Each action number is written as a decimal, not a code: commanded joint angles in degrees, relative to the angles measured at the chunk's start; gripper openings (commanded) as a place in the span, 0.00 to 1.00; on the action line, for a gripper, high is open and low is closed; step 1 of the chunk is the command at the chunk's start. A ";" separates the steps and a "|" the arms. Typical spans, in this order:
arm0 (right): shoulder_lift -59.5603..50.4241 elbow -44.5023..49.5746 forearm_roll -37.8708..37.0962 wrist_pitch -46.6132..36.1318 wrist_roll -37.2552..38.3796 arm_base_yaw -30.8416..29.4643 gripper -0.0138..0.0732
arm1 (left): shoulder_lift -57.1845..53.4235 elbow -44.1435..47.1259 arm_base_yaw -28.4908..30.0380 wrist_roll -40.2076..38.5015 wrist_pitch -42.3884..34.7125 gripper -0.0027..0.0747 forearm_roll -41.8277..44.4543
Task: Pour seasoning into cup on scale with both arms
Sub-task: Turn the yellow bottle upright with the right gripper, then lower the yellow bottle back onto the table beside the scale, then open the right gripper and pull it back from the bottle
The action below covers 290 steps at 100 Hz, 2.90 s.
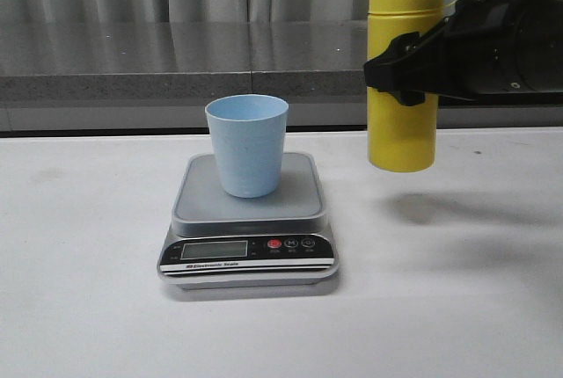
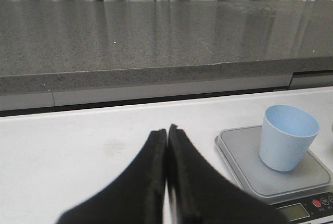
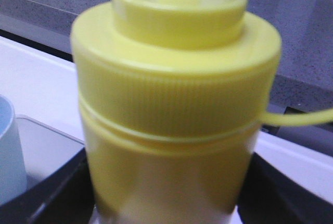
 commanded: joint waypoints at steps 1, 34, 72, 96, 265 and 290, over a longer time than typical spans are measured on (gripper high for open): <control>-1.28 -0.87 0.55 -7.41 -0.68 -0.43 0.48 | 0.31 -1.48 0.15 -0.44 -4.79 0.01 -0.59; 5.93 -0.75 0.55 -15.93 -0.68 -0.43 0.48 | 0.31 -1.48 0.15 -0.44 -4.79 0.01 -0.59; 9.83 -0.68 0.42 -16.50 -0.68 -0.43 0.48 | 0.31 -1.48 0.15 -0.44 -4.79 0.01 -0.59; 10.22 -0.68 0.07 -16.62 -0.68 -0.43 0.48 | 0.31 -1.48 0.15 -0.44 -4.79 0.01 -0.59; -12.52 15.29 8.71 -9.05 -0.67 -0.43 0.91 | 0.31 -1.48 0.15 -0.44 -4.79 0.01 -0.59; -27.14 15.43 9.16 10.54 -0.67 -0.43 0.91 | 0.31 -1.48 0.15 -0.44 -4.79 0.01 -0.59</control>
